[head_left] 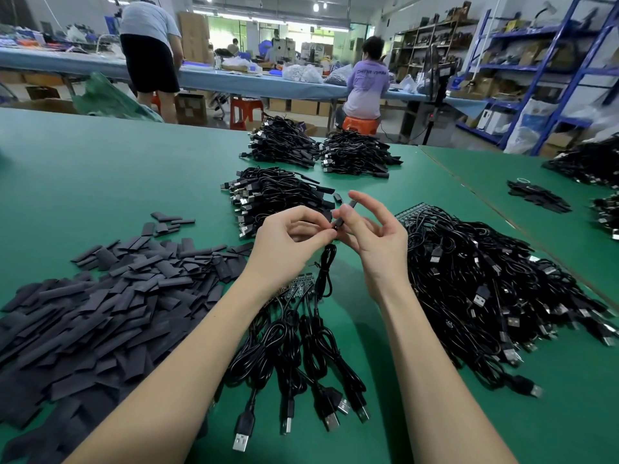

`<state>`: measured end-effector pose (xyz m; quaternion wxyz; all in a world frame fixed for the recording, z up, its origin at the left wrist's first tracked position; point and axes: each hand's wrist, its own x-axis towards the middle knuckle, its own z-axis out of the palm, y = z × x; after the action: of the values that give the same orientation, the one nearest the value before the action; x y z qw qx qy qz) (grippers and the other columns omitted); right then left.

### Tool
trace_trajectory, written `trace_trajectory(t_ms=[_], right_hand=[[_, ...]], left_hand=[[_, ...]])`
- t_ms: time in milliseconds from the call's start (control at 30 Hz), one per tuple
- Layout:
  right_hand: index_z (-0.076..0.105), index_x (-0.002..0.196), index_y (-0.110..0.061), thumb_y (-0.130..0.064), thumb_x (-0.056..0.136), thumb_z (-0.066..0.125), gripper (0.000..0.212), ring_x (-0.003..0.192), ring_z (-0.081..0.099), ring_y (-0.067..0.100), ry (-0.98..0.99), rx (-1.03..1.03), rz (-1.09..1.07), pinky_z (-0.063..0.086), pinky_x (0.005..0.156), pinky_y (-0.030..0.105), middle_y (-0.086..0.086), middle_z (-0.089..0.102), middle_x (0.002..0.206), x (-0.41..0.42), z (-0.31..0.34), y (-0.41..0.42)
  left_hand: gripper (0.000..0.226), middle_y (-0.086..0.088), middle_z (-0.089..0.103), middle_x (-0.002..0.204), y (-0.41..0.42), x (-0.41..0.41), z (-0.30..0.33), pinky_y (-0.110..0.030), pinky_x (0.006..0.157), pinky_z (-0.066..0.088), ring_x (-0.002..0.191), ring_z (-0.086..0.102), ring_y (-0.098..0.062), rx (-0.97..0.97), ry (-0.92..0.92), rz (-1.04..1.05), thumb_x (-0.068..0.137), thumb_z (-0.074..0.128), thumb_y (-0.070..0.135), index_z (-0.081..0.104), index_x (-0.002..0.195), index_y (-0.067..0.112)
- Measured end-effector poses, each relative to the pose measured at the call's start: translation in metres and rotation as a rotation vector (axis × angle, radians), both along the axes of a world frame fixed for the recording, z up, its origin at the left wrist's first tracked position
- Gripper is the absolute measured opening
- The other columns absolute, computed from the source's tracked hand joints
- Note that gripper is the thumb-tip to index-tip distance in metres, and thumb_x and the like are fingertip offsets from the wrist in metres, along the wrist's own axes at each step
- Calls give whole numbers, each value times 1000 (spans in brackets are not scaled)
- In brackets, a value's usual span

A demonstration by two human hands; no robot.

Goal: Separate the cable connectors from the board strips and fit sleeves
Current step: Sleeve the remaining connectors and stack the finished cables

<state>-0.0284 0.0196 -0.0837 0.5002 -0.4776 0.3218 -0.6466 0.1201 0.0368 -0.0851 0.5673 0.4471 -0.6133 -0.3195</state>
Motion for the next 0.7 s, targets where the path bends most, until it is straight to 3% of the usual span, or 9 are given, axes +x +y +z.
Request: trace_trajectory(t_ms=[100,233,333,433,600,700], right_hand=[[76,112,-19,-10,90,77,24,82,73,19,-12,1,-27,61,76,30,14,78,91,0,1,1],[77,111,-19,-10,88,78,25,80,73,18,-30,29,-20,61,78,30,14,78,90,6,-1,2],[77,112,-18,-9,88,78,26,79,72,18,-45,46,-4,61,77,29,13,76,88,11,-4,3],[77,113,-14,-10,88,78,25,76,71,18,-57,49,-28,61,77,30,13,75,85,13,-4,2],[77,104,-17,-9,88,79,18,66,66,12,-158,78,-148,60,74,26,6,75,79,12,-1,-2],[76,107,-13,-9,88,79,19,63,66,11,-212,88,-211,60,72,26,5,75,78,8,0,-6]], left_hand=[[9,-11,76,82,-1,-1,0,-29,81,58,80,73,-24,21,33,0,83,82,10,75,88,12],[9,-20,73,80,-1,-2,0,-21,75,53,73,67,-15,36,80,-2,82,82,10,75,86,14],[8,-5,77,78,-2,2,0,-19,75,55,75,72,-10,38,57,1,82,82,11,75,85,15],[8,-4,77,81,-1,2,1,-18,75,54,77,70,-9,34,53,14,83,82,12,75,86,15],[30,3,72,104,-1,-1,-1,-24,82,58,87,74,-8,192,-35,-52,80,85,24,67,104,23],[30,4,75,95,1,-2,-3,-25,77,57,82,74,-12,244,-58,-30,79,86,25,66,102,24]])
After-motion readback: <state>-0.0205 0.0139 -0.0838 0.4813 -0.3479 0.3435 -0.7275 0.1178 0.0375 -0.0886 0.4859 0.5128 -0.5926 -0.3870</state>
